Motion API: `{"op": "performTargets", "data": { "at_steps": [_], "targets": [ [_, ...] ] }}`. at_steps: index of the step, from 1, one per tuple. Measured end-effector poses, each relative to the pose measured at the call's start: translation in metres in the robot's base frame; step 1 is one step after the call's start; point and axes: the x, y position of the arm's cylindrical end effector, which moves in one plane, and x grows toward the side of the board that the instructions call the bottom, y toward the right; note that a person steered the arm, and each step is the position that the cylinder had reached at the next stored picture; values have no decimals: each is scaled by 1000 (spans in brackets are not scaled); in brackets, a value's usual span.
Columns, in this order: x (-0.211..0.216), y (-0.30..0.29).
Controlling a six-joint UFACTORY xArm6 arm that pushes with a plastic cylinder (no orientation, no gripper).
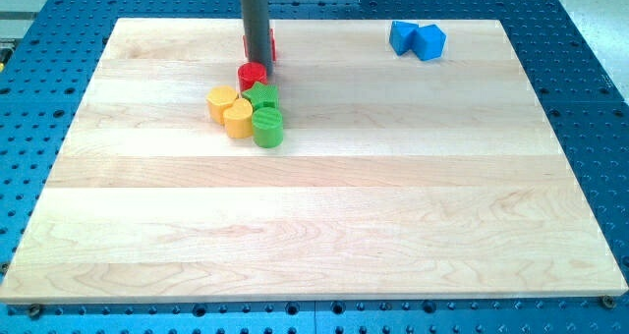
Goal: Push the red circle into the green star and the hexagon
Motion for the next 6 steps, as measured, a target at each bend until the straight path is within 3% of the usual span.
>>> {"op": "performTargets", "data": {
  "at_steps": [6],
  "targets": [
    [40, 28]
  ]
}}
